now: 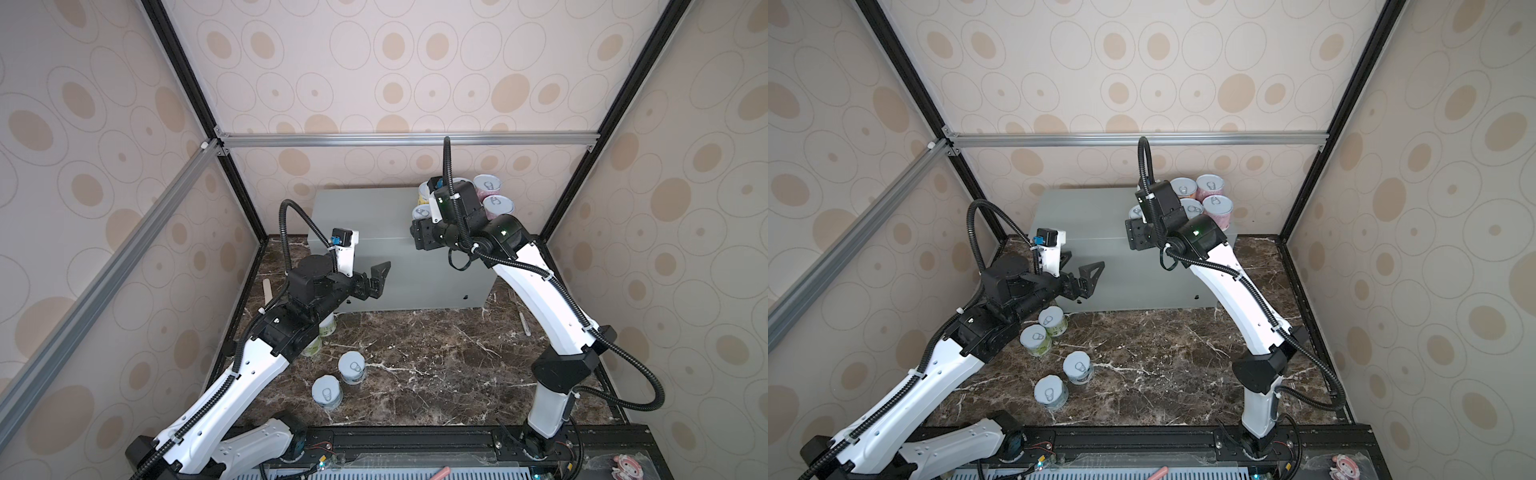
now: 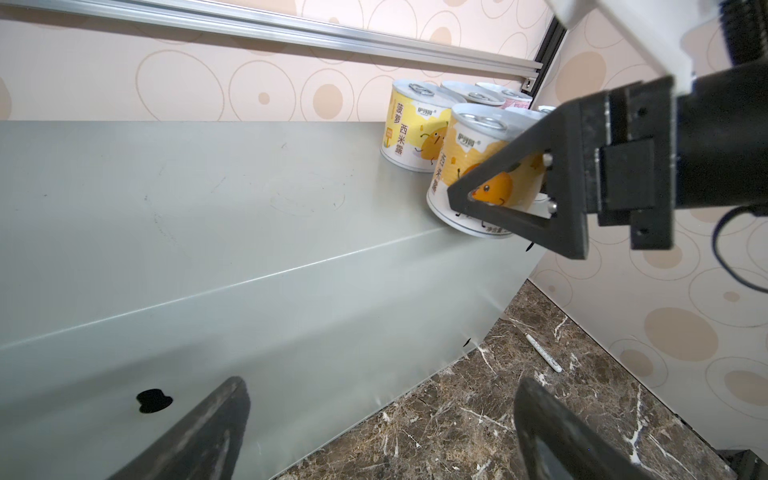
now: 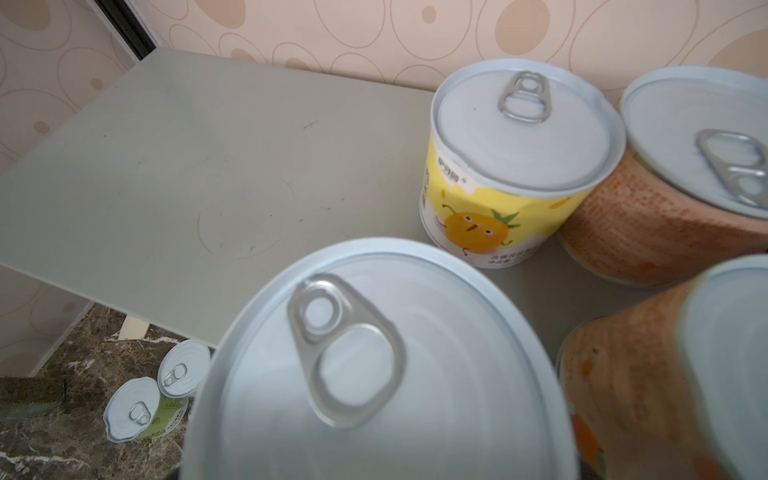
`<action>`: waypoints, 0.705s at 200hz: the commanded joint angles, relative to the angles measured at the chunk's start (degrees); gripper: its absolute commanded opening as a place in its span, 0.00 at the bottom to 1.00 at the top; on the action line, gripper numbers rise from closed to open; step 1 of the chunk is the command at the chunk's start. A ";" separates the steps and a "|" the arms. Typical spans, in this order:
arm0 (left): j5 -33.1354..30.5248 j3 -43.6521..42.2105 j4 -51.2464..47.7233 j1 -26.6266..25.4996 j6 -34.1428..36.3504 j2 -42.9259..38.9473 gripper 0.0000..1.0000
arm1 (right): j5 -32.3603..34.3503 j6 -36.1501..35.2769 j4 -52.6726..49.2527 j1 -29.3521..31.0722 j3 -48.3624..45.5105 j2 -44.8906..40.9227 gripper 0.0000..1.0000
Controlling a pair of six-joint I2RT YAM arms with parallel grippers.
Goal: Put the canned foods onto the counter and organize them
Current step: 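Lower the yellow can onto the cabinet top beside the other yellow can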
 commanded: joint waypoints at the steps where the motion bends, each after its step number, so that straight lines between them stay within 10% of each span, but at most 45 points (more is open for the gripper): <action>1: 0.05 0.20 1.54 0.74 1.41 -0.83 0.99 | -1.16 -0.59 2.01 -1.05 3.70 0.30 0.66; 141: 0.88 -0.45 2.32 1.86 0.90 0.35 0.99 | -3.84 -1.34 0.60 -3.44 9.17 6.24 0.92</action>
